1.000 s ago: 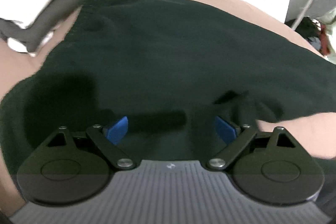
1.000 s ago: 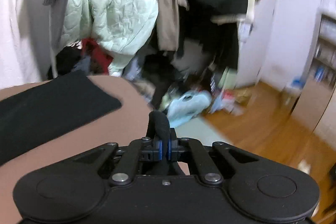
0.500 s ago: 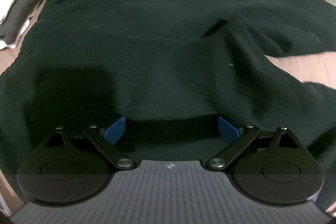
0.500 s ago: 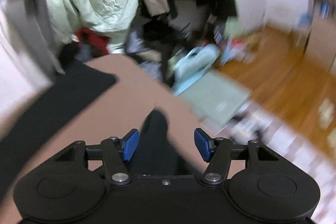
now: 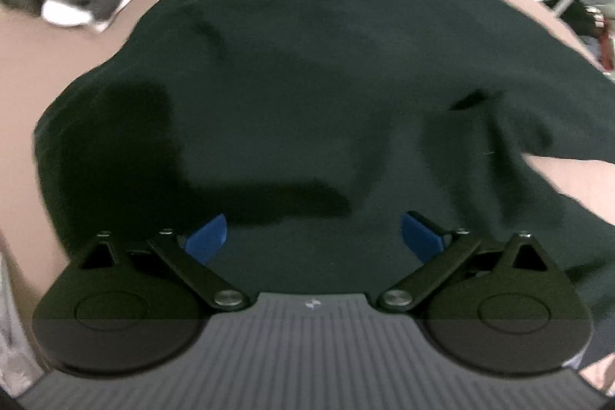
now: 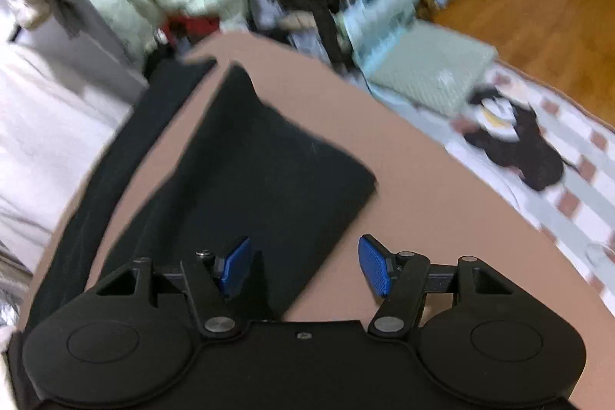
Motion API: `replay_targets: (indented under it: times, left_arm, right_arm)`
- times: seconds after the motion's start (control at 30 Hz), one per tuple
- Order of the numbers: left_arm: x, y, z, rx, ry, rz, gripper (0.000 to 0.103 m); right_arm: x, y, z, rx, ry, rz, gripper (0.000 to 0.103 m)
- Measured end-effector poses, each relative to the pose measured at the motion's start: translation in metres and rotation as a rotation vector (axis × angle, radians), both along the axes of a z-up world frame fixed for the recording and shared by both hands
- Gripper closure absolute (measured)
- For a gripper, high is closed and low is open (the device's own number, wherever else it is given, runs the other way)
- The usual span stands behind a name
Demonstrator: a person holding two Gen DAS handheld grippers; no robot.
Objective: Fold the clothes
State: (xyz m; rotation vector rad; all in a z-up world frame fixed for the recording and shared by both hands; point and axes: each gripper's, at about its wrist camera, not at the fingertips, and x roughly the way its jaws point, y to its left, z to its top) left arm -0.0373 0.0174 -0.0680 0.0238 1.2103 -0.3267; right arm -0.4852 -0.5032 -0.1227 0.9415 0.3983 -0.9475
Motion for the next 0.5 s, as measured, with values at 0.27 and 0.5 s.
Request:
replay_targets:
  times: [0.27,0.5]
  left_arm:
    - [-0.001,0.039,0.007,0.023,-0.041,0.120,0.003]
    - [0.012,0.042,-0.003,0.080,-0.010,0.123,0.002]
  right_arm:
    - [-0.013,0.035,0.052,-0.419,-0.009,-0.055,0.101]
    - [-0.035,0.040,0.014,-0.324,0.111,-0.125,0.102]
